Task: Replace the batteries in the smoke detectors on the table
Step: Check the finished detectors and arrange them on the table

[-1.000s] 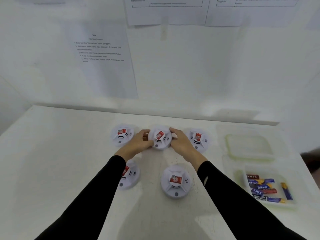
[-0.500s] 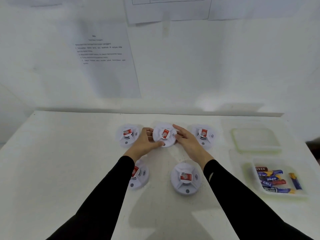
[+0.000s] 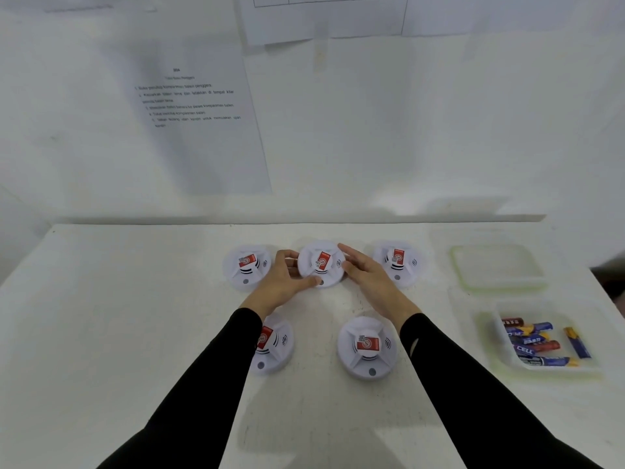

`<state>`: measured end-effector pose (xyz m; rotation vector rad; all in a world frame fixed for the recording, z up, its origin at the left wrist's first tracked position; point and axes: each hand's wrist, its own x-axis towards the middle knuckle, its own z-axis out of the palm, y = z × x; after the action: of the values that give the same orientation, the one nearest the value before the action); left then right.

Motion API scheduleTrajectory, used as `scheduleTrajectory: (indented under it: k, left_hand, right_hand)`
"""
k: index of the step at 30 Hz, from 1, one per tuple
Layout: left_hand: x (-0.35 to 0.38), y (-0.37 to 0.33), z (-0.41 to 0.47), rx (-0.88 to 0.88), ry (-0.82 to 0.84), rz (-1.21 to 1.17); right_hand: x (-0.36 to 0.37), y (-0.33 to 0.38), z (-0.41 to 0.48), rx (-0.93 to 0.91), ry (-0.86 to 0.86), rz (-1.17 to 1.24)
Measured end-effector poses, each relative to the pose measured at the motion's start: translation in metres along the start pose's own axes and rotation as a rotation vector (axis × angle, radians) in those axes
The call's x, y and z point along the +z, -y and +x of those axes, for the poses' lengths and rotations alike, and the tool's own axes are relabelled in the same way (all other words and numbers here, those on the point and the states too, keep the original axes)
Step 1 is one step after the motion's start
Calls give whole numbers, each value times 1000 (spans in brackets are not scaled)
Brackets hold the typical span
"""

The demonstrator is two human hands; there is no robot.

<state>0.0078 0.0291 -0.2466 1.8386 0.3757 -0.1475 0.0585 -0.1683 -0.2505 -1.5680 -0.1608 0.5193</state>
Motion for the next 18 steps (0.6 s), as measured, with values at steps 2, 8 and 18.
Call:
scheduleTrajectory:
  k: [2, 8, 18]
  left_hand:
    - [1, 0, -1, 3, -7, -1]
    - [0, -1, 0, 2, -5, 1]
    - [-2, 1, 0, 18, 14, -21]
  right_hand:
    - [0, 0, 0, -6, 0, -7]
    - [0, -1, 2, -13, -11, 8]
    - [-1, -2, 3, -16, -4, 12]
